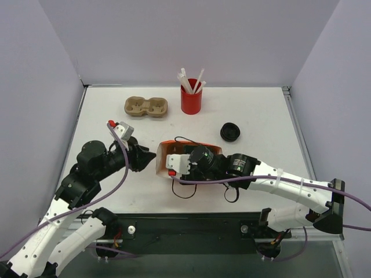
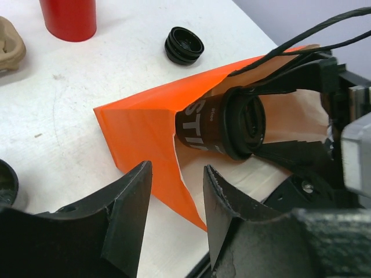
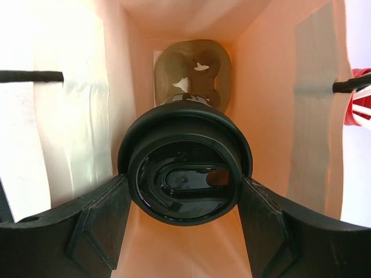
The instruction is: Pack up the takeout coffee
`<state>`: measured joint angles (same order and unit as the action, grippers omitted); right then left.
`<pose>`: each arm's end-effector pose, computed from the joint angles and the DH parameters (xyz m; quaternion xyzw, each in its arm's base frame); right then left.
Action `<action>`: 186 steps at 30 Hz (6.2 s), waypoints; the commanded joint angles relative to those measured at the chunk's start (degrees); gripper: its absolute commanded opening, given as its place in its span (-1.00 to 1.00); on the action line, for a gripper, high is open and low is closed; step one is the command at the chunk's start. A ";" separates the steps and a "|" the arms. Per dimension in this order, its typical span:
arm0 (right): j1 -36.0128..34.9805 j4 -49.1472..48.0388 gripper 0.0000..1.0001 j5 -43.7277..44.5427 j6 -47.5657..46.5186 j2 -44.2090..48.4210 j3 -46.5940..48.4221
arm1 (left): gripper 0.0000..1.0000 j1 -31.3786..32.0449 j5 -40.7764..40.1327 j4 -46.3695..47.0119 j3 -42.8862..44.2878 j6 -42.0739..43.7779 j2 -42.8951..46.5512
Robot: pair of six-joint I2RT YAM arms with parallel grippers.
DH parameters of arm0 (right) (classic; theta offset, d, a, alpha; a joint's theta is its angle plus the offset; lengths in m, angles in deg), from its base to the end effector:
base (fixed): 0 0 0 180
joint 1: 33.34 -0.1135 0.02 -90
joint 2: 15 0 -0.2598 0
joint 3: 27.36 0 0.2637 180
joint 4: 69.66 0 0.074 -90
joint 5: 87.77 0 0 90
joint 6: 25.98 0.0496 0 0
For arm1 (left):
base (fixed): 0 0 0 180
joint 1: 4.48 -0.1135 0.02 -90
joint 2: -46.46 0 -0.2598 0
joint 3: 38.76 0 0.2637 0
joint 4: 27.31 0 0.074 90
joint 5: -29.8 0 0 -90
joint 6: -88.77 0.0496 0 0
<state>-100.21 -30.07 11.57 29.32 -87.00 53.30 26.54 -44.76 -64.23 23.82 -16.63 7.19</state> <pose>0.1276 0.2781 0.3371 -0.6465 0.5793 0.0681 0.4917 0.1470 -0.1038 0.3536 0.1881 0.7603 -0.3385 0.5215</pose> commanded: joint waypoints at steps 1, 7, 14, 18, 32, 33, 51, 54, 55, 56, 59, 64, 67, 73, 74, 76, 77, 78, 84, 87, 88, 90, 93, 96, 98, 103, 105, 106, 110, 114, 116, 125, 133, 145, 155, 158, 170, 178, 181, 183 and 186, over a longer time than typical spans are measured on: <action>-1.77 -2.35 -0.20 4.98 2.79 1.78 -2.02 | 0.02 0.35 -1.03 -5.59 0.93 -6.91 2.09; -3.18 -3.32 -0.20 6.74 5.08 1.43 -2.55 | 0.04 1.23 -0.68 -5.59 0.85 -8.68 0.42; -3.27 -3.67 -0.21 8.06 6.57 0.99 -2.38 | 0.04 3.07 -2.69 -4.44 -0.47 -9.30 -0.28; -3.27 -3.76 -0.21 8.24 7.45 1.08 -2.55 | 0.04 4.48 -3.92 -3.66 -1.79 -8.86 -0.73; -4.76 -3.85 -0.23 10.17 11.41 0.55 -2.73 | -0.01 6.33 -7.27 0.65 -4.26 -5.26 -2.30; -4.76 -3.76 -0.22 10.43 12.45 0.64 -2.90 | -0.10 6.33 -7.53 1.18 -3.47 -4.12 -2.65; 1.56 -12.01 -0.23 7.81 0.69 3.45 -11.96 | -1.00 6.59 0.11 11.73 -11.36 -1.30 1.56; 4.03 -14.21 -0.23 6.31 -1.95 2.31 -11.52 | -1.00 6.68 -0.15 13.31 -13.91 -2.09 3.57; 4.90 -14.57 -0.23 6.30 -2.47 1.70 -11.17 | -1.00 6.68 -0.32 13.22 -14.18 -2.27 3.93; 5.34 -15.35 -0.23 6.21 -2.91 0.65 -10.56 | -1.00 6.68 -0.15 13.31 -14.36 -2.27 4.11; 6.40 -17.63 -0.24 5.25 -4.23 -0.93 -10.55 | -1.00 6.68 0.20 13.31 -15.24 -2.53 4.72; 6.40 -20.54 -0.24 4.11 -5.47 -3.05 -10.29 | -1.00 6.59 0.47 13.31 -16.03 -2.71 5.69; 6.40 -22.13 -0.24 3.75 -6.08 -4.72 -9.50 | -1.00 6.59 0.38 12.87 -16.29 -2.01 5.78; 6.67 -24.15 -0.24 4.37 -7.05 -7.62 -8.00 | -1.00 6.68 0.20 12.96 -17.00 -1.74 6.48; 6.84 -24.59 -0.25 4.37 -7.05 -8.32 -8.18 | -1.00 6.68 0.03 12.96 -17.00 -1.65 6.48; 7.19 -25.47 -0.25 3.93 -6.96 -9.28 -8.44 | -1.00 6.59 -0.32 12.78 -17.17 -1.22 6.83; 7.28 -25.47 -0.25 4.10 -6.27 -9.73 -8.36 | -1.00 6.59 -0.59 12.52 -16.91 -1.21 6.75; 7.37 -25.56 -0.25 4.45 -6.00 -9.99 -8.44 | -1.00 6.59 -0.76 12.26 -16.82 -1.13 6.92; 7.63 -26.00 -0.25 3.84 -4.85 -9.73 -11.08 | -1.00 6.68 -2.17 10.59 -16.91 -1.04 7.89; 7.98 -26.00 -0.25 3.05 -6.07 -8.59 -10.47 | -1.00 6.68 -2.78 9.45 -17.00 -0.51 8.50; 7.98 -26.00 -0.25 2.44 -6.69 -7.63 -10.29 | -1.00 6.59 -2.96 9.27 -17.08 0.01 8.59; 8.86 -26.00 -0.24 0.95 -7.49 -6.48 -10.03 | -1.00 6.59 -3.40 9.09 -17.09 0.63 8.68; 10.00 -23.54 -0.24 -0.99 -8.98 -4.81 -10.11 | -1.00 6.59 -3.93 8.92 -17.09 1.60 8.50; 10.36 -20.99 -0.24 -2.22 -11.00 -2.88 -11.51 | -1.00 6.68 -4.02 9.53 -17.52 2.12 8.59; 10.45 -20.55 -0.24 -2.57 -12.49 -1.74 -12.22 | -1.00 6.68 -3.75 9.88 -17.70 2.39 8.51; 11.32 -19.32 -0.24 -2.49 -15.22 -1.29 -13.45 | -1.00 6.68 -2.35 12.51 -18.58 3.36 8.24; 11.41 -19.32 -0.24 -2.05 -17.59 -1.47 -13.80 | -1.00 6.68 -1.56 13.74 -18.93 3.97 8.07; 11.50 -19.23 -0.24 -1.79 -18.29 -1.99 -13.98 | -1.00 6.68 -1.21 14.18 -19.02 4.15 8.06; 11.94 -19.32 -0.24 -2.14 -19.97 -2.61 -14.33 | -1.00 6.68 -1.12 14.37 -18.93 4.50 7.19; 11.94 -19.84 -0.26 -0.82 -21.55 -3.40 -14.51 | -1.00 6.68 -1.03 14.19 -18.84 4.41 7.10; 11.94 -19.76 -0.26 0.41 -22.08 -3.84 -14.59 | -1.00 6.68 -1.03 13.93 -18.76 4.41 7.27; 12.03 -19.14 -0.26 0.94 -23.40 -5.07 -14.51 | -1.00 6.68 -0.50 12.78 -17.88 3.27 7.62; 12.03 -19.23 -0.26 1.91 -23.84 -7.09 -13.81 | -1.00 6.68 -0.59 11.73 -16.65 3.18 7.63; 12.55 -23.62 -0.28 4.02 -22.69 -9.20 -14.42 | -1.00 6.68 -0.06 10.68 -16.30 3.45 6.92; 13.08 -31.62 -0.28 4.19 -21.73 -11.93 -16.70 | -1.00 6.68 -0.15 9.44 -16.38 2.13 7.01; 13.43 -32.85 -0.25 4.10 -20.50 -12.80 -17.32 | -1.00 6.59 -0.15 9.79 -16.73 1.25 7.10; 14.58 -34.61 -0.12 5.86 -17.25 -15.53 -18.46 | -1.00 6.59 -1.38 9.00 -15.86 -0.16 6.31; 14.75 -36.28 0.02 6.48 -15.49 -17.02 -19.43 | -1.00 6.59 -1.91 7.95 -15.59 -1.21 6.57; 14.75 -36.81 0.04 6.74 -15.22 -17.81 -18.99 | -1.00 6.59 -2.17 7.25 -15.59 -1.30 7.01; 14.84 -37.16 0.10 7.35 -14.35 -18.17 -18.64 | -1.00 6.59 -2.26 7.07 -15.77 -1.48 7.36; 14.75 -37.25 0.28 7.53 -13.64 -18.43 -18.55 | -1.00 6.59 -2.61 7.07 -15.68 -2.00 7.36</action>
<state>-86.92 -69.94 17.15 12.32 -103.31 35.49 32.97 -48.41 -56.58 4.76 -17.27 13.44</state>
